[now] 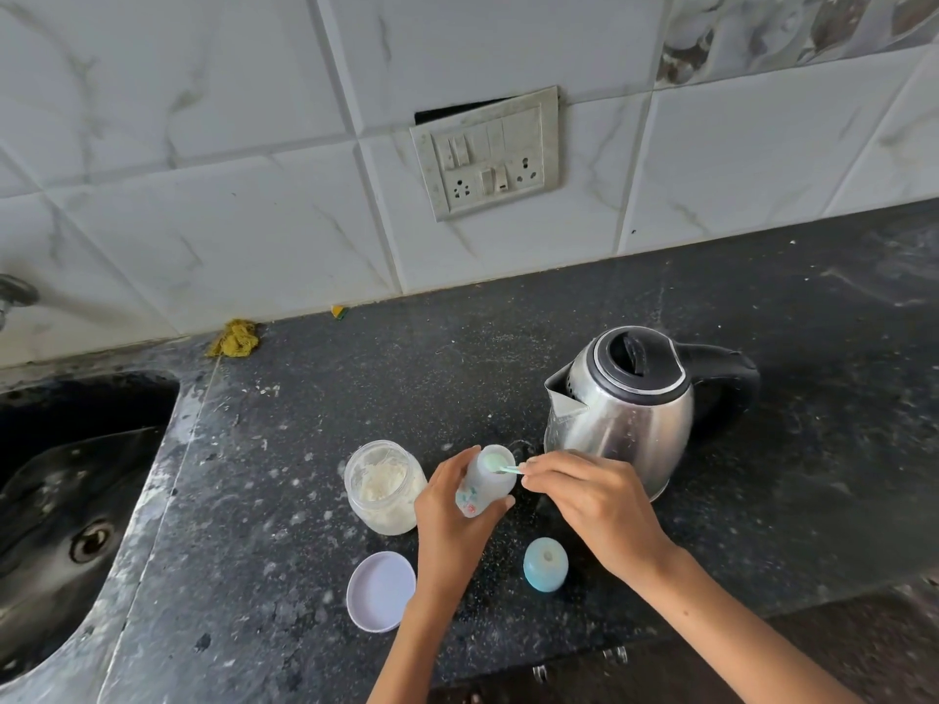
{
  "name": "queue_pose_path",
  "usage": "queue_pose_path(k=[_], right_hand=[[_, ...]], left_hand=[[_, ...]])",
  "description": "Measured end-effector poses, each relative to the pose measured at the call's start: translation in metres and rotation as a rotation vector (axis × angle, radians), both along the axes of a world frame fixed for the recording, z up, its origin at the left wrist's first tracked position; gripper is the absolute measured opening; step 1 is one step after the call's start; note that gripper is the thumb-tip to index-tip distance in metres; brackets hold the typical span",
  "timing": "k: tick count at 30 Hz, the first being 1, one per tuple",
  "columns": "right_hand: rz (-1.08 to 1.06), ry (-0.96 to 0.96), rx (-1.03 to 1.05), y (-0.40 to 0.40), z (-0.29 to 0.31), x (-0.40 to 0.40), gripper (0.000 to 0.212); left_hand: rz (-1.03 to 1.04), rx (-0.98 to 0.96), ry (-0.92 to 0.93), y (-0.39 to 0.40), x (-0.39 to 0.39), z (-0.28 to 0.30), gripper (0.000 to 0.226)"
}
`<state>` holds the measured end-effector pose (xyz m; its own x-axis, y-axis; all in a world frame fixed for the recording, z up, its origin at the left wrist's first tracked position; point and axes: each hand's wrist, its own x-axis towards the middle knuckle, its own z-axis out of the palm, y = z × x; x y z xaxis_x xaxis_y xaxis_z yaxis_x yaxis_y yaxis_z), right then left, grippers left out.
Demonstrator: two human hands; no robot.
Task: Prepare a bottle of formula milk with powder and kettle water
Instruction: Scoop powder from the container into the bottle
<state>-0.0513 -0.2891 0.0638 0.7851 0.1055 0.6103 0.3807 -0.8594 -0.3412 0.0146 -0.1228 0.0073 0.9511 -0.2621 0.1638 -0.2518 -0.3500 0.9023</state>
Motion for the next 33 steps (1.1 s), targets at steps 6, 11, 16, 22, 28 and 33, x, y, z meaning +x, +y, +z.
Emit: queue_pose_path(k=[6,11,16,22,28,33], right_hand=[[0.039,-0.024,0.047,0.0,-0.001,-0.003,0.017],[-0.205,0.131,0.554,0.006,0.01,0.002,0.018],[-0.327,0.33,0.847,0.004,0.011,0.005,0.012],[-0.131,0.069,0.179,0.002,0.007,-0.002,0.019],[-0.065,-0.015,0.017,-0.005,-0.002,-0.005,0.021],[-0.058,0.014,0.018,-0.007,-0.003,-0.004,0.022]], left_hand=[[0.0,-0.072,0.065,0.0,0.001,0.0,0.057],[0.005,-0.077,0.065,0.0,0.0,0.003,0.058],[0.022,-0.045,0.05,0.0,0.0,0.001,0.06],[0.004,-0.011,0.033,0.001,0.001,-0.004,0.06],[0.01,-0.015,0.012,-0.001,0.001,-0.003,0.059],[0.014,-0.011,0.011,-0.004,0.003,-0.003,0.06]])
